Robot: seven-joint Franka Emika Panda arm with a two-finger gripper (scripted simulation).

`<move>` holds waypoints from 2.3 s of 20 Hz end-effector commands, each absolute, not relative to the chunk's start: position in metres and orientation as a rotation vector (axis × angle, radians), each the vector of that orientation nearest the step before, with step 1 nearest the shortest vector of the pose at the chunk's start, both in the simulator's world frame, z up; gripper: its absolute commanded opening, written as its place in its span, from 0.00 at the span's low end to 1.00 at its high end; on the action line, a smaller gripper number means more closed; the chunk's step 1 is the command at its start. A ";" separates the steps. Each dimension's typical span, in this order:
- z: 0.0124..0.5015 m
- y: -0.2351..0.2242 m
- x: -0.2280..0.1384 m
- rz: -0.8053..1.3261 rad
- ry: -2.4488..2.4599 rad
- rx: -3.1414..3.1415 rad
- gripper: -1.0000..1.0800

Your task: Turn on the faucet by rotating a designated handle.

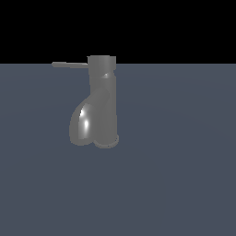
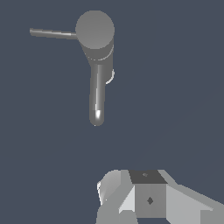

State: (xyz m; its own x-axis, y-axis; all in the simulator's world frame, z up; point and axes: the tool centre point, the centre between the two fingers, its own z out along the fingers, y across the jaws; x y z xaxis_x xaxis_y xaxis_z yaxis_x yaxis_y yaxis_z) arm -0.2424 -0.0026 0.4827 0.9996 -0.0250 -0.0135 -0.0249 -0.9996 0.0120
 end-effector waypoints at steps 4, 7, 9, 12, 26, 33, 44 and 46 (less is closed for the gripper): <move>0.483 -0.002 -0.241 -0.021 -0.039 3.128 0.00; 0.484 -0.001 -0.237 -0.018 -0.036 3.122 0.00; 0.484 -0.001 -0.235 -0.017 -0.033 3.119 0.00; 0.484 0.000 -0.234 -0.016 -0.031 3.117 0.00; 0.479 0.007 -0.212 -0.025 -0.189 3.149 0.00; 0.469 0.018 -0.185 -0.047 -0.394 3.168 0.00; 0.446 0.041 -0.135 -0.105 -0.796 3.134 0.00; 0.441 0.045 -0.126 -0.117 -0.871 3.117 0.00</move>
State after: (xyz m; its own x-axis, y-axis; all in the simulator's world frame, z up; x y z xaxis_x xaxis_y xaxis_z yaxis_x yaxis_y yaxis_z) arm -0.1332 0.0415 0.4446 0.8718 -0.4819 -0.0879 -0.4881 -0.8697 -0.0737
